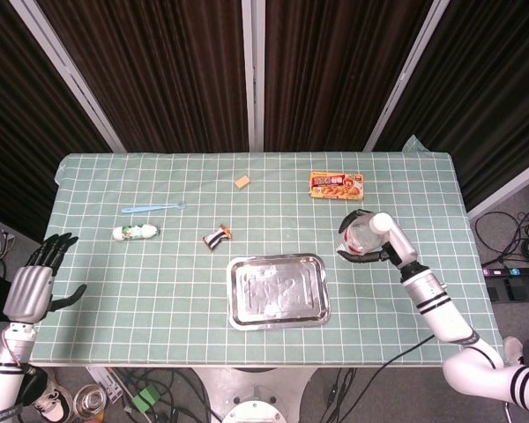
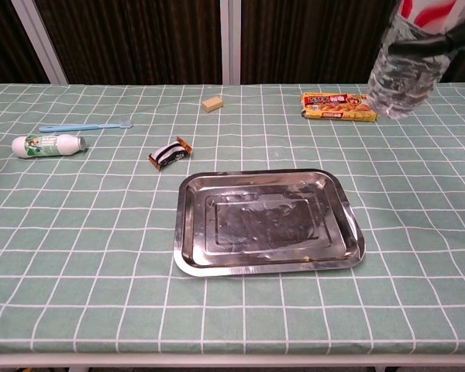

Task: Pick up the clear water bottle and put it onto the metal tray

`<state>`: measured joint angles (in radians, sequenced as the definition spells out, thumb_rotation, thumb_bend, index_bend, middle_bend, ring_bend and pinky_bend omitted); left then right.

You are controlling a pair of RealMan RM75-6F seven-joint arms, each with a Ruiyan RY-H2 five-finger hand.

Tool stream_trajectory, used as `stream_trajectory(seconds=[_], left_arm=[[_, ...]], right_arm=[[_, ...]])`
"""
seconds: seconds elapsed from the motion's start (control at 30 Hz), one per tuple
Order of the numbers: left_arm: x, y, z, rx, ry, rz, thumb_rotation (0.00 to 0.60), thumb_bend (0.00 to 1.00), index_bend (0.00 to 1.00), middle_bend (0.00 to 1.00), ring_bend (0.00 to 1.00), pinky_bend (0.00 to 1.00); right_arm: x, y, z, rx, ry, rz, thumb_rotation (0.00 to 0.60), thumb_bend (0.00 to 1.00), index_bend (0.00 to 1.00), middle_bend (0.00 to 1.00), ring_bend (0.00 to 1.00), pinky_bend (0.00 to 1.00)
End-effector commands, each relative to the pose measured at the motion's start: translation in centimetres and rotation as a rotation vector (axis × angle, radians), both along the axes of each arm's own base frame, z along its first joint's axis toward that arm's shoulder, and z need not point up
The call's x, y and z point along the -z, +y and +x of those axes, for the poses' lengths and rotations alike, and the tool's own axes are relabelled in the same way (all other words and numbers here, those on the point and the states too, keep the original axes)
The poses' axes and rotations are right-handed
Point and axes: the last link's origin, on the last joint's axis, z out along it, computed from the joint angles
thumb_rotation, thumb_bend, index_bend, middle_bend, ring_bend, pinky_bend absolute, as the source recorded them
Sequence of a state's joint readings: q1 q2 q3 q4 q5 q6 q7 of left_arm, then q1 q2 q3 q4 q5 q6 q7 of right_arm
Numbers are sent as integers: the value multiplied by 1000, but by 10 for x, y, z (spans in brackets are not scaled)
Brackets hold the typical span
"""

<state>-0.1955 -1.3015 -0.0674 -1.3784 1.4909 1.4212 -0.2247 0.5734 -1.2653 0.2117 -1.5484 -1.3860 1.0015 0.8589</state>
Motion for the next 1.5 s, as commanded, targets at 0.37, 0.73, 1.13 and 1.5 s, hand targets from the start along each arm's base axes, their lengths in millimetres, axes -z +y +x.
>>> stream_trajectory(seconds=[0.37,0.73,1.13,1.5], left_arm=[[-7,0,6,15,6,13,600,272,163,180,87,188],[-2,-2,3,0,-2,0,600,272,163,180,87,188],[-3,-3,2,-6,-8,6,600,272,164,180,87,188],[-5,0,0,-11,-20,14,600,272,163,180,87,188]], right_arm=[[-25,-10,70,-198,-140,-128,600,136,708,577,377,407],[59,11,-48,198,62,165,600,153,706,572,371,406],[56,3,0,48,22,120,600,143,706,572,374,406],[7,7,-11,25,96,-33,600,142,703,570,375,406]])
